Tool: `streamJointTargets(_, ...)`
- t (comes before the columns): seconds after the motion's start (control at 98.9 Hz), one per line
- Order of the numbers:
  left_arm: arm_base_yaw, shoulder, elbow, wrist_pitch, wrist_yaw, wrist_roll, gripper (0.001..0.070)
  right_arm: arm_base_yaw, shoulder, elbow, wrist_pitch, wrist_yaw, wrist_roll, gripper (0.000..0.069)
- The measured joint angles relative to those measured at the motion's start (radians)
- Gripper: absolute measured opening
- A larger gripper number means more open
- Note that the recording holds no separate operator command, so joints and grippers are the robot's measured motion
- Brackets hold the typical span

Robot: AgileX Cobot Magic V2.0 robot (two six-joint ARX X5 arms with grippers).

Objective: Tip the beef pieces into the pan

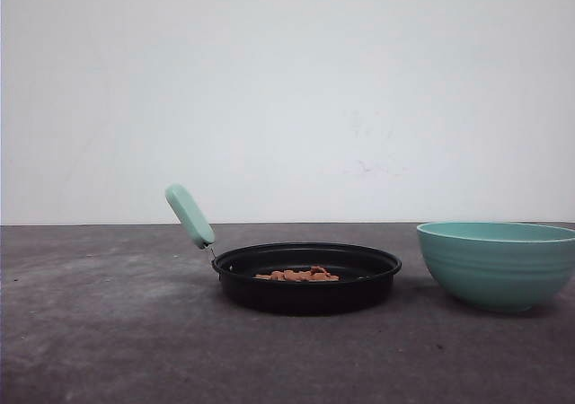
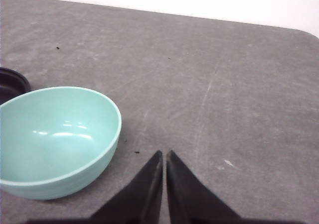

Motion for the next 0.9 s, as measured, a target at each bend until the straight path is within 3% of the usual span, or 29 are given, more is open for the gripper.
streamJointTargets(0.566,0.004,-0.001,-0.208,0.227,0.002,-0.082,0.0014,0.0,0.0,0.0,0.001,0.0,0.0,0.0011)
streamJointTargets(0.668,0.006,-0.001,-0.211,0.208,0.002,-0.106,0.0014,0.0,0.0,0.0,0.001,0.0,0.0,0.0011)
streamJointTargets(0.9,0.042,-0.002,-0.211,0.175,-0.006,-0.102,0.0014,0.0,0.0,0.0,0.001,0.0,0.0,0.0011)
